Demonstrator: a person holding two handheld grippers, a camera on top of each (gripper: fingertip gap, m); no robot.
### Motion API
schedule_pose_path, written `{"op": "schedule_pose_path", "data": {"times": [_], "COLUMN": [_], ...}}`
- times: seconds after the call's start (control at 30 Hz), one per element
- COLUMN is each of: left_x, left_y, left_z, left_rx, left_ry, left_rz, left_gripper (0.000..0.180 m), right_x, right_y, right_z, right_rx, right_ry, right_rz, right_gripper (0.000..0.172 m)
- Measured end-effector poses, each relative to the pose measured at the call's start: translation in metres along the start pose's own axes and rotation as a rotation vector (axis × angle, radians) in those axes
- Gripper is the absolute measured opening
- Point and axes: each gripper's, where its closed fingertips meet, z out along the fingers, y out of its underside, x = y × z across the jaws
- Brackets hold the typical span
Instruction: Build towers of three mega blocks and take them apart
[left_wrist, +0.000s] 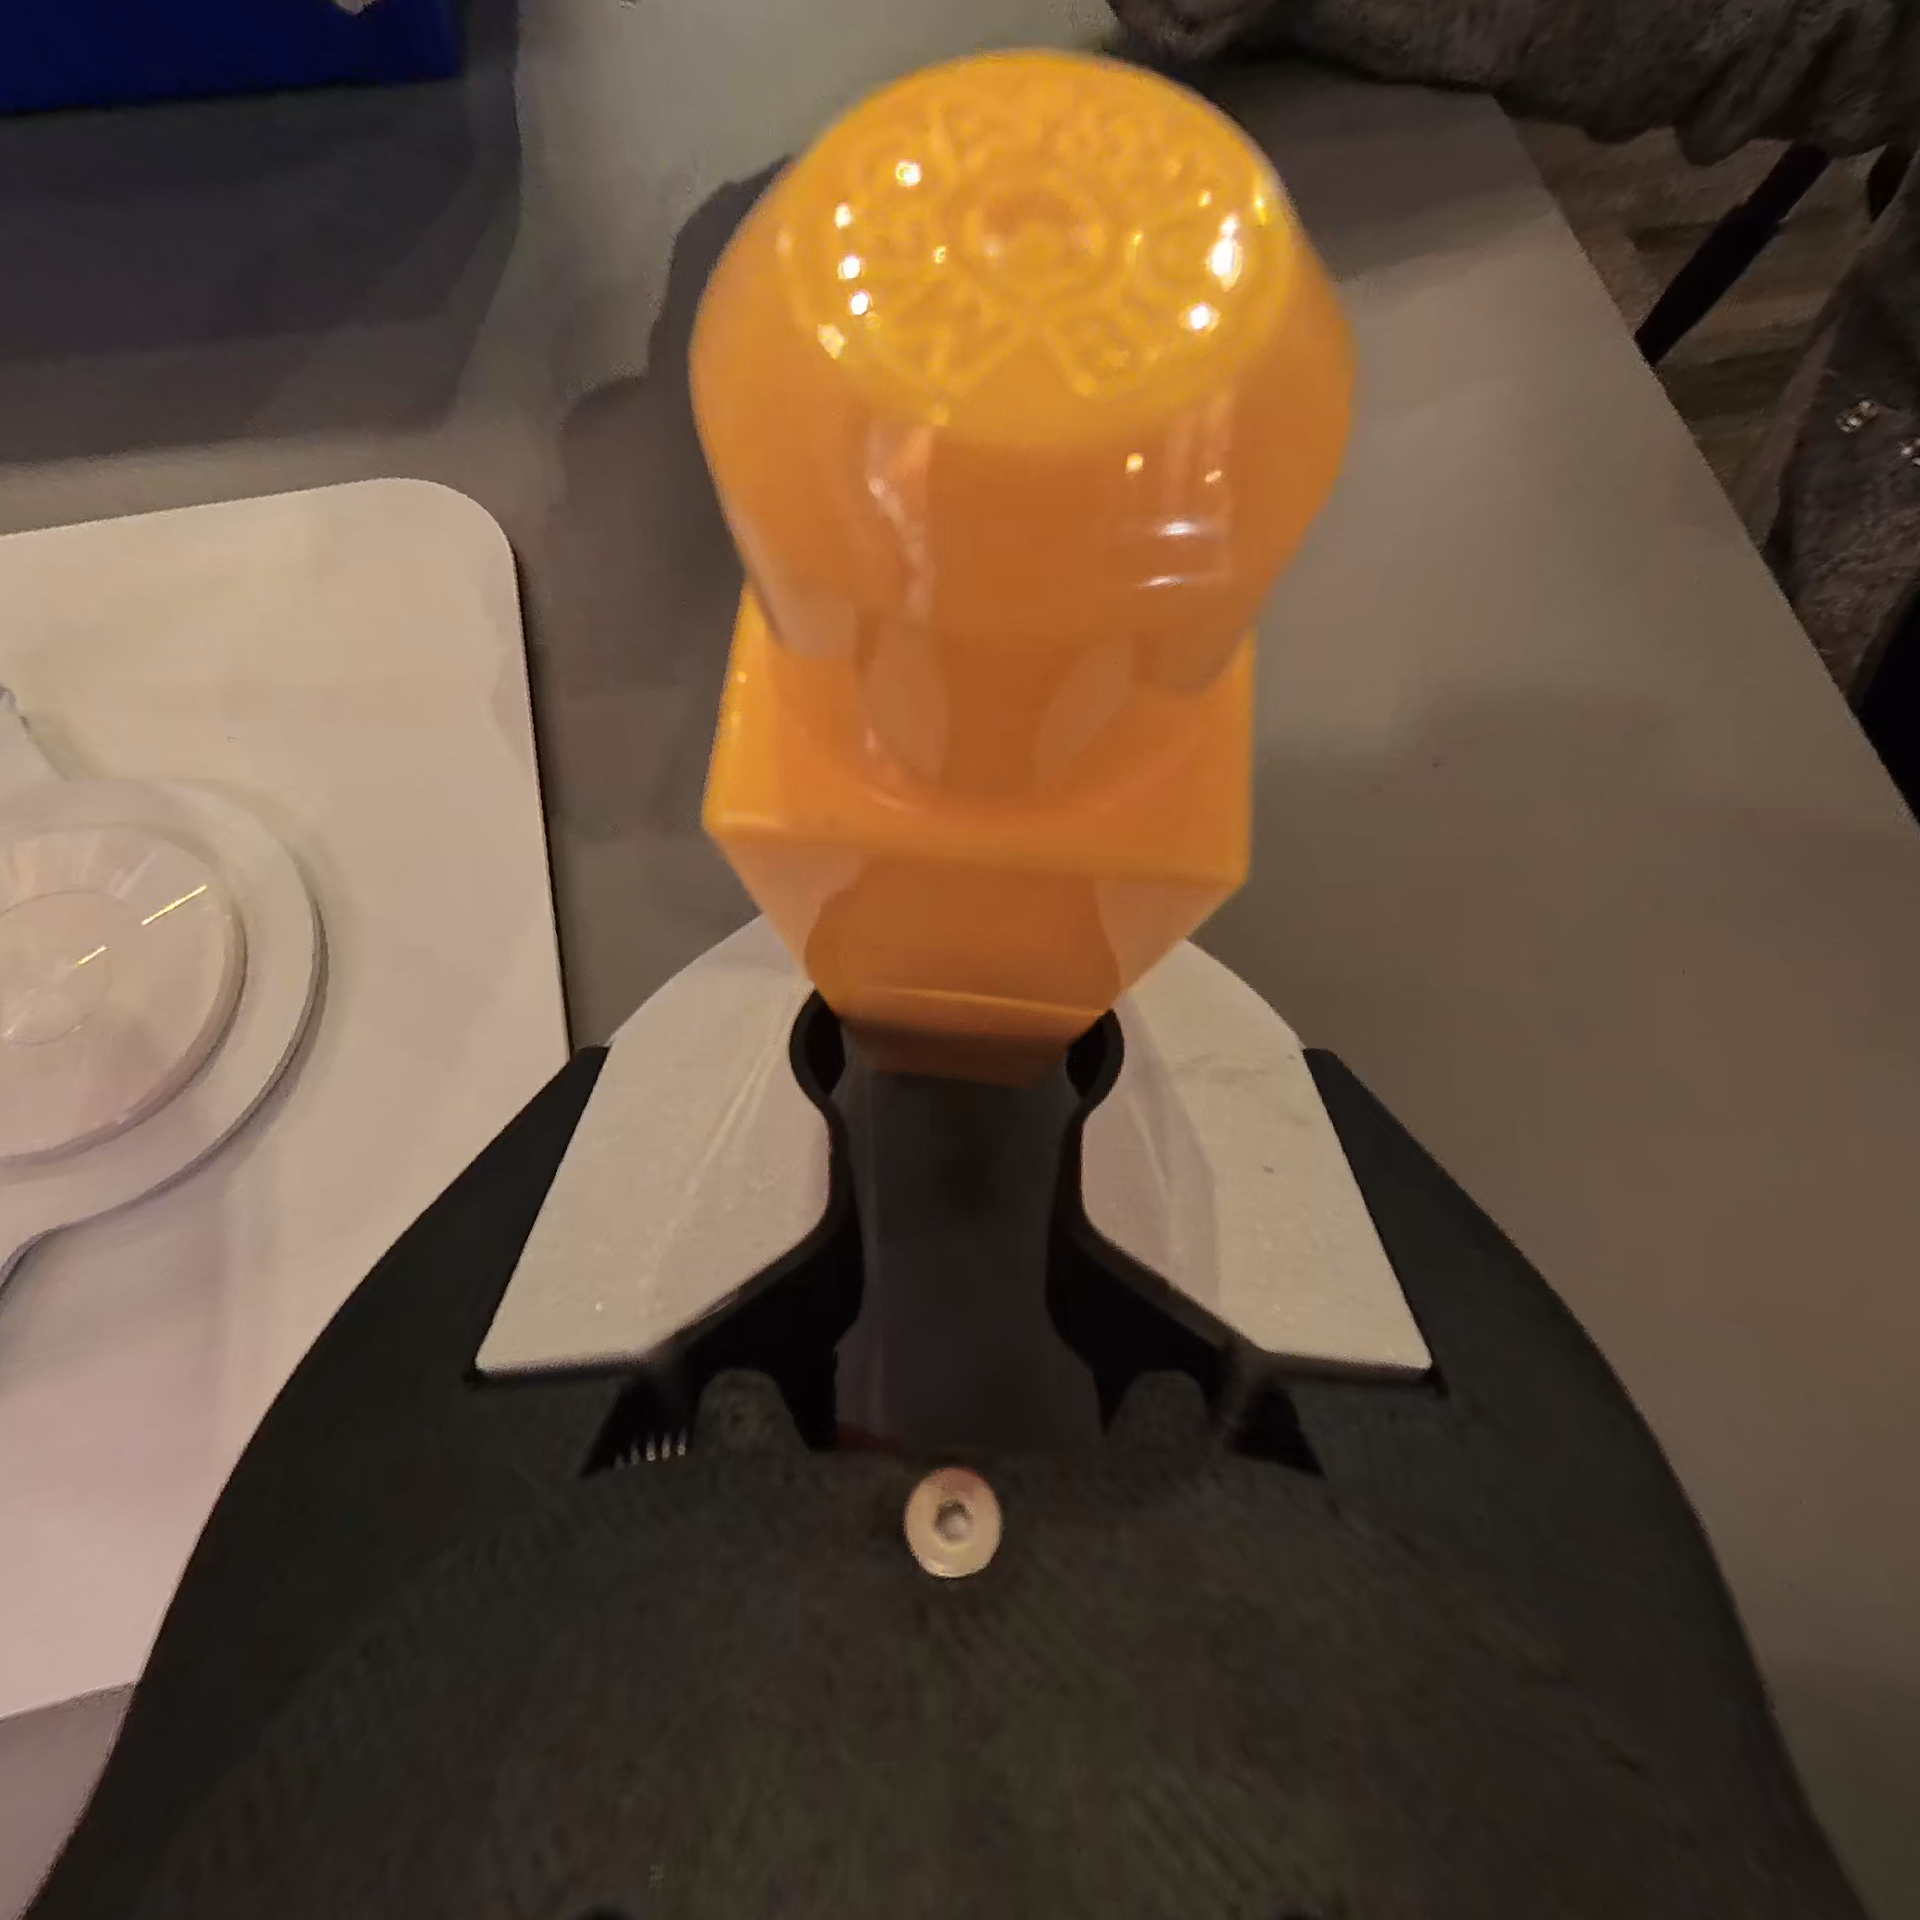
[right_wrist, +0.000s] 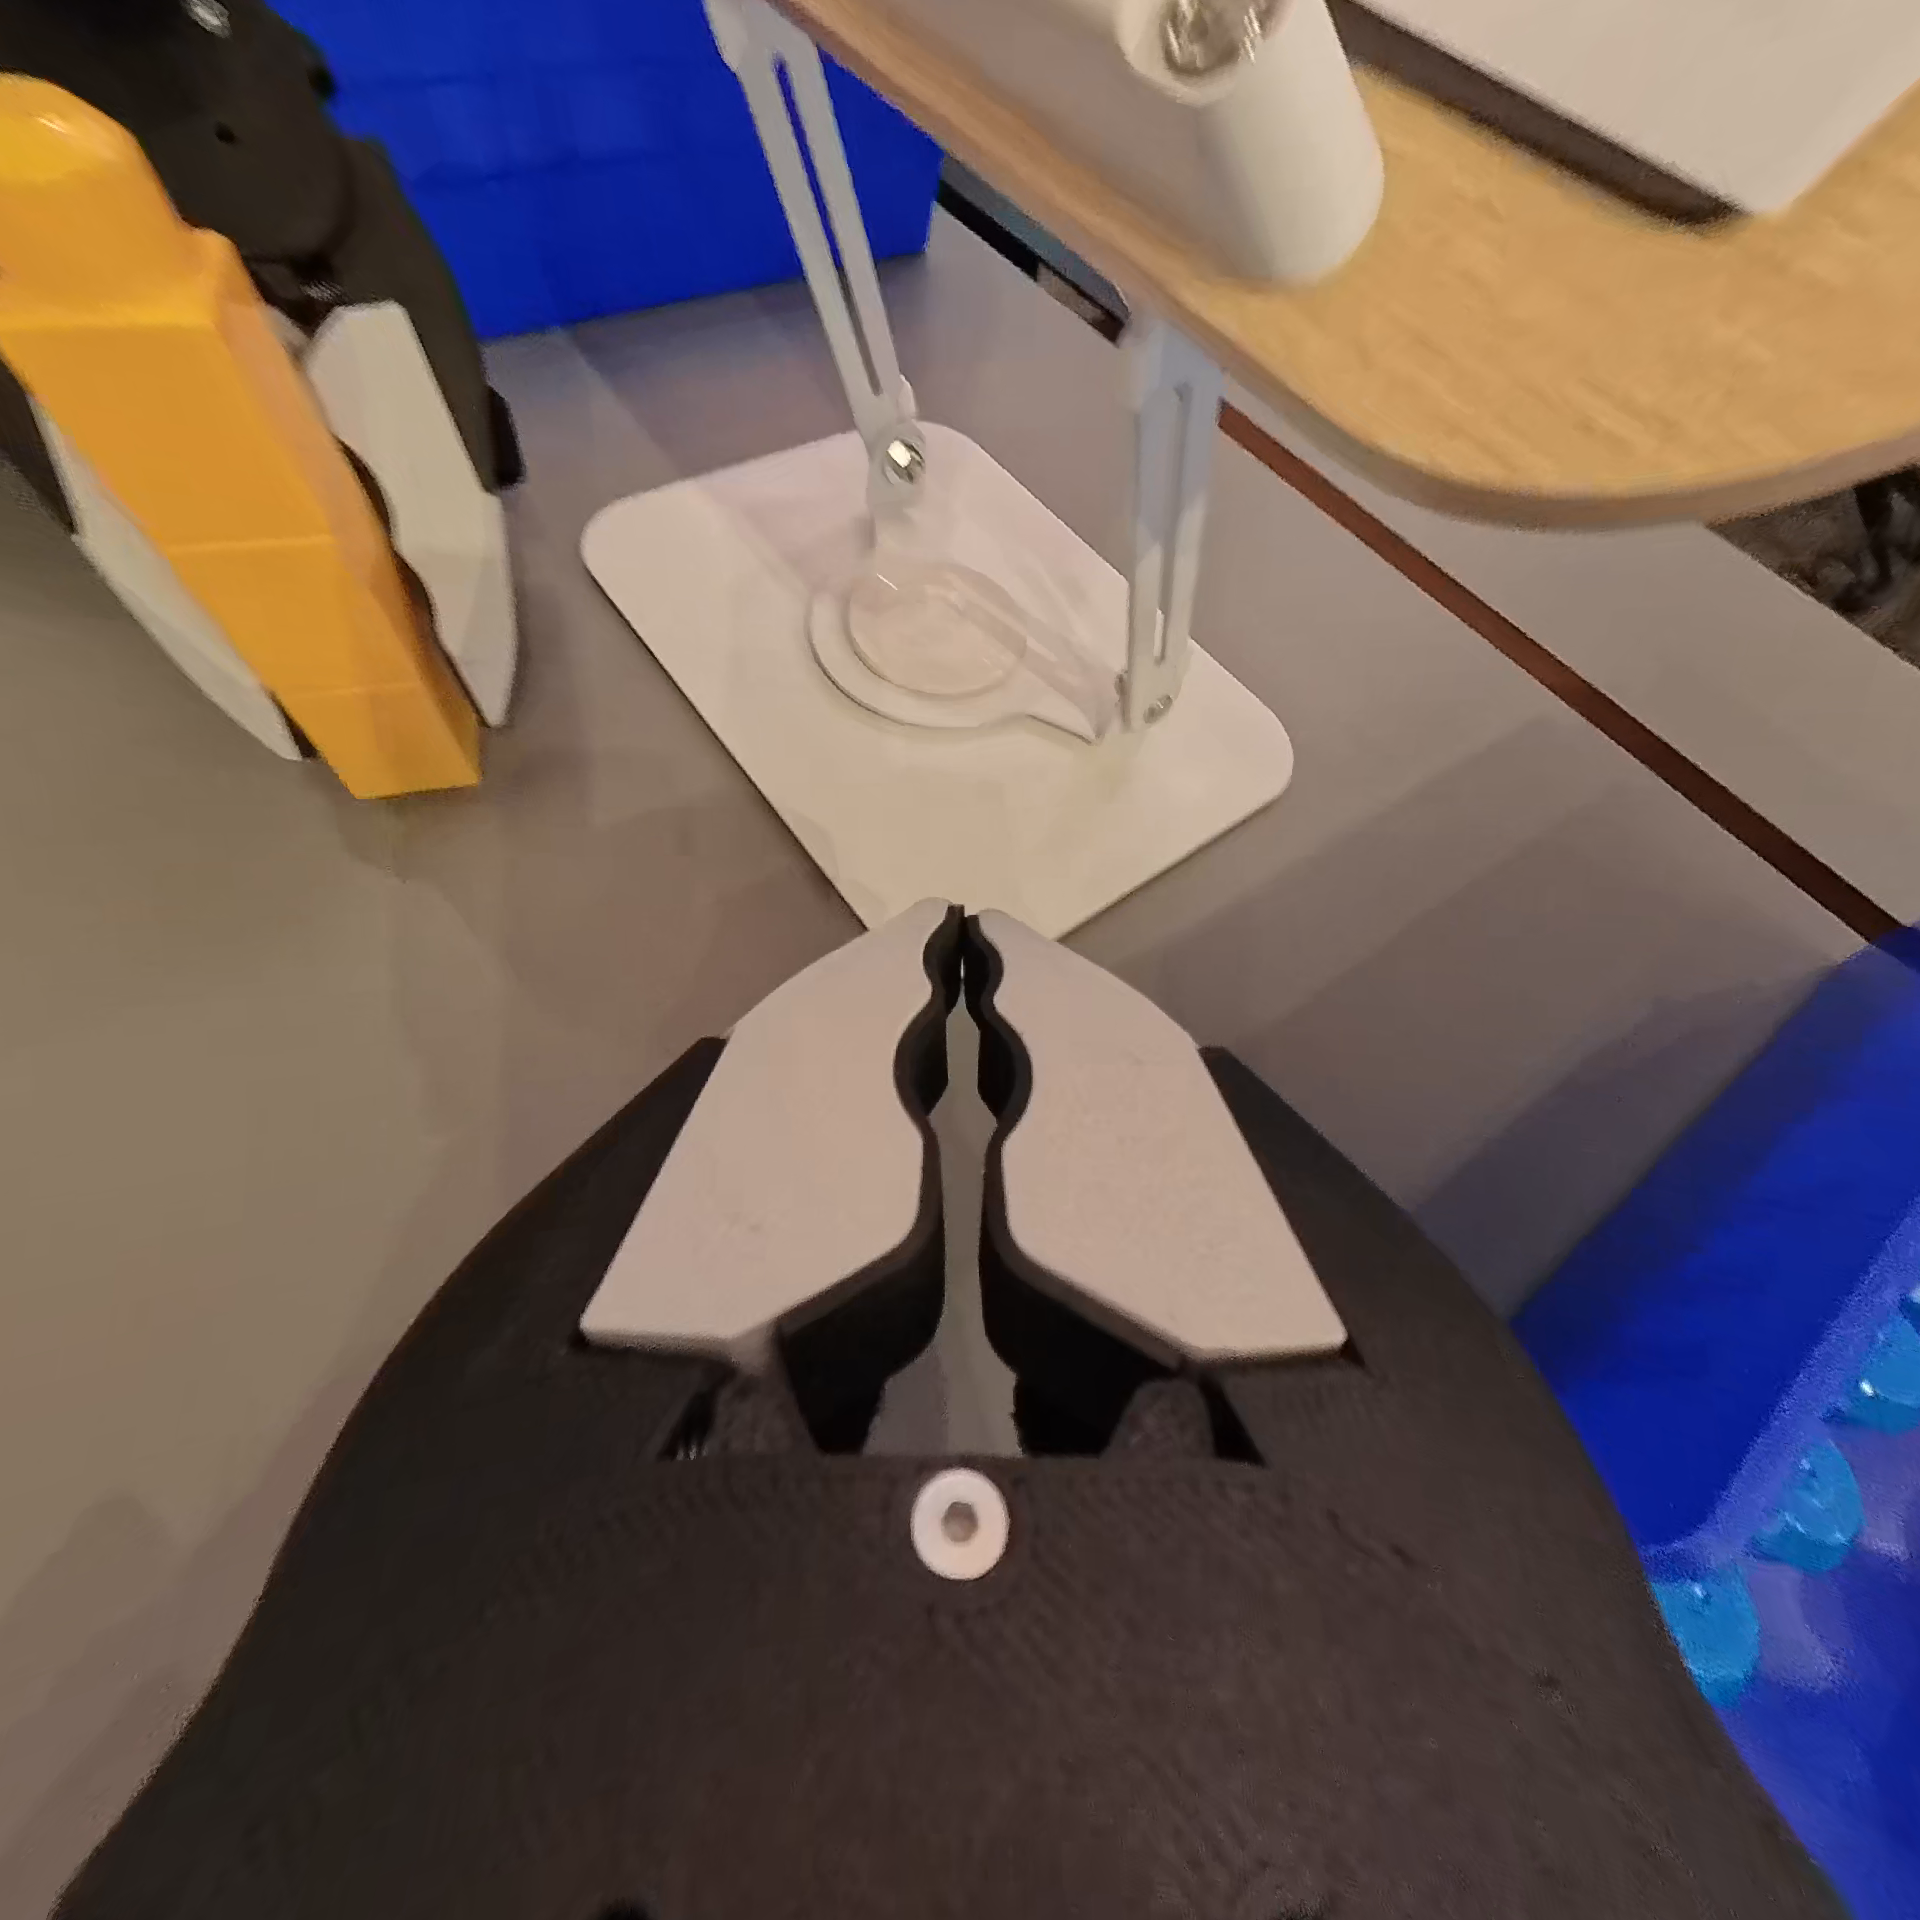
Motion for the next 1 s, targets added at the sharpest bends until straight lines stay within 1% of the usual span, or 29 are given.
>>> {"op": "schedule_pose_path", "data": {"times": [0.1,0.23,0.33,0.43,0.5,0.67,0.77,0.83,1.0], "left_x": [-0.002,-0.005,-0.006,-0.005,-0.005,-0.002,0.0,-0.001,-0.002], "left_y": [-0.004,-0.01,-0.016,-0.021,-0.022,-0.027,-0.026,-0.027,-0.027], "left_z": [-0.007,-0.011,-0.011,-0.009,-0.008,-0.002,0.0,0.0,0.002], "left_rx": [-0.017,-0.055,-0.069,-0.086,-0.098,-0.099,-0.101,-0.105,-0.115], "left_ry": [-0.023,-0.039,-0.049,-0.059,-0.068,-0.06,-0.054,-0.062,-0.068], "left_rz": [-0.002,-0.016,-0.03,-0.045,-0.054,-0.073,-0.078,-0.079,-0.095], "left_gripper": [0.04,0.04,0.04,0.04,0.04,0.04,0.04,0.04,0.04], "right_x": [-0.021,-0.049,-0.07,-0.085,-0.094,-0.112,-0.114,-0.118,-0.123], "right_y": [-0.02,-0.037,-0.06,-0.081,-0.089,-0.09,-0.092,-0.093,-0.096], "right_z": [-0.002,0.002,-0.003,-0.007,-0.004,0.016,0.018,0.015,0.01], "right_rx": [0.087,0.139,0.246,0.33,0.353,0.294,0.3,0.308,0.31], "right_ry": [-0.088,-0.184,-0.289,-0.335,-0.369,-0.391,-0.408,-0.434,-0.465], "right_rz": [0.004,-0.012,0.028,0.05,0.071,0.059,0.078,0.067,0.057], "right_gripper": [0.0,0.0,0.001,0.013,0.026,0.047,0.049,0.055,0.055]}}
